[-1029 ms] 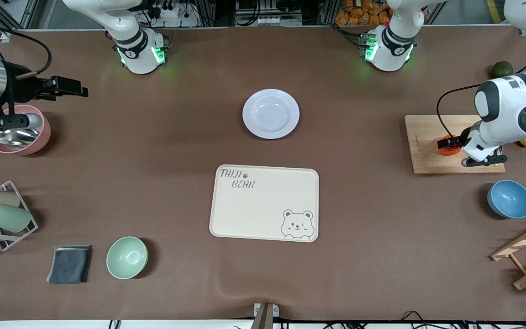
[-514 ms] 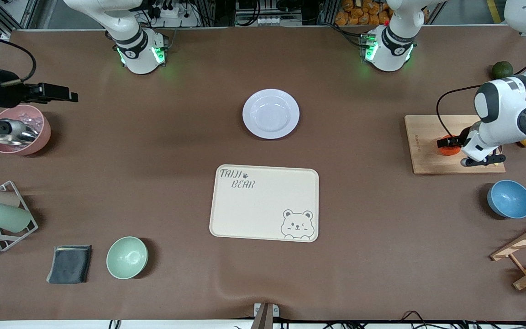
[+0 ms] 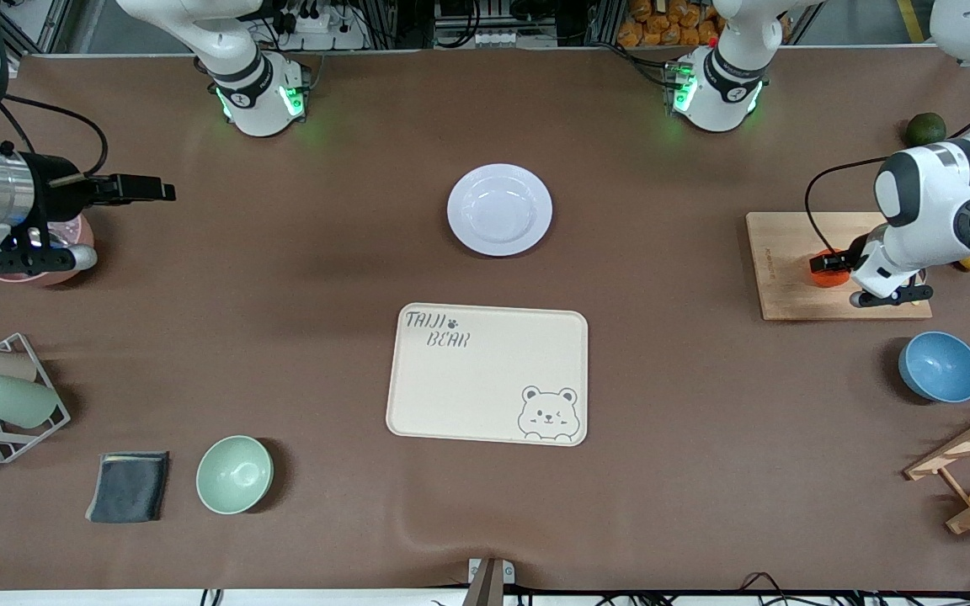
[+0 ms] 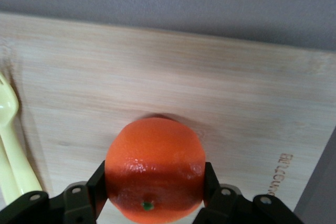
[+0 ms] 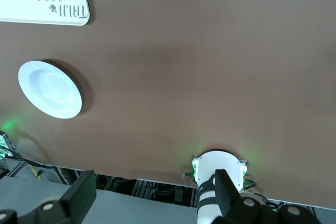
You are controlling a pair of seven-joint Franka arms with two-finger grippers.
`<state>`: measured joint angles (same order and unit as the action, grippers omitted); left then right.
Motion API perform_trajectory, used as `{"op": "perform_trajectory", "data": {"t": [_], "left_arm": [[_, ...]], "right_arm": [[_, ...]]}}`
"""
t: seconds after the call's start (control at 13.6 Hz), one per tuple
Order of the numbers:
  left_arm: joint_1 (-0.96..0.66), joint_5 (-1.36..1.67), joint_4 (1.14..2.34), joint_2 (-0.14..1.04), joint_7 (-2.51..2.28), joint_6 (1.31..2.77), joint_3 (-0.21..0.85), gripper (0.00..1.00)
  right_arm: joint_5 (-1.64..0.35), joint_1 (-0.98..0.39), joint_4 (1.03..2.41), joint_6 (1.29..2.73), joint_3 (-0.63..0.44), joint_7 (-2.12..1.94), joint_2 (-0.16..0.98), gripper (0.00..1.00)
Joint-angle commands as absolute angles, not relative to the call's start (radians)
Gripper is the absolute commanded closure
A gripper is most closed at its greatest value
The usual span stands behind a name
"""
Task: Place orange and plate with both arms
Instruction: 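Close the left gripper on the orange while the right gripper moves out, then lift the orange with the left gripper and carry it to the plate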
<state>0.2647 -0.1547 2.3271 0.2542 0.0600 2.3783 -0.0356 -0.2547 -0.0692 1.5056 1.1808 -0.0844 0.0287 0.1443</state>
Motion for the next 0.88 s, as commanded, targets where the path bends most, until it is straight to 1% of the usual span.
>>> {"op": "perform_trajectory", "data": {"t": [0.0, 0.15, 0.22, 0.37, 0.51, 0.59, 0.66, 0.81], "left_arm": [[0.265, -0.18, 2.246, 0.203, 0.029, 2.262, 0.021, 1.0], [0.265, -0.17, 2.137, 0.181, -0.012, 2.095, 0.105, 1.0], [0.267, -0.158, 2.084, 0.178, -0.04, 2.035, 0.161, 1.0], [0.265, -0.092, 1.975, 0.175, -0.13, 1.904, 0.263, 1.0], [0.262, -0.019, 1.889, 0.179, -0.281, 1.824, 0.355, 1.0], [0.255, -0.021, 1.825, 0.19, -0.36, 1.801, 0.415, 1.0], [0.25, -0.015, 1.787, 0.211, -0.435, 1.771, 0.452, 1.0], [0.207, -0.011, 1.773, 0.233, -0.571, 1.764, 0.492, 1.0]], "right_arm": [[-0.27, -0.074, 1.485, 1.17, -0.087, 0.031, 0.15, 0.0], [-0.272, -0.077, 1.485, 1.17, -0.086, 0.031, 0.15, 0.0], [-0.281, -0.077, 1.483, 1.17, -0.083, 0.031, 0.149, 0.0], [-0.357, -0.057, 1.476, 1.17, -0.087, 0.028, 0.15, 0.0], [-0.374, -0.055, 1.474, 1.169, -0.089, 0.025, 0.149, 0.0], [-0.374, -0.055, 1.474, 1.169, -0.089, 0.025, 0.149, 0.0], [-0.374, -0.055, 1.474, 1.17, -0.089, 0.025, 0.15, 0.0], [-0.376, -0.06, 1.468, 1.172, -0.089, 0.025, 0.166, 0.0]]}}
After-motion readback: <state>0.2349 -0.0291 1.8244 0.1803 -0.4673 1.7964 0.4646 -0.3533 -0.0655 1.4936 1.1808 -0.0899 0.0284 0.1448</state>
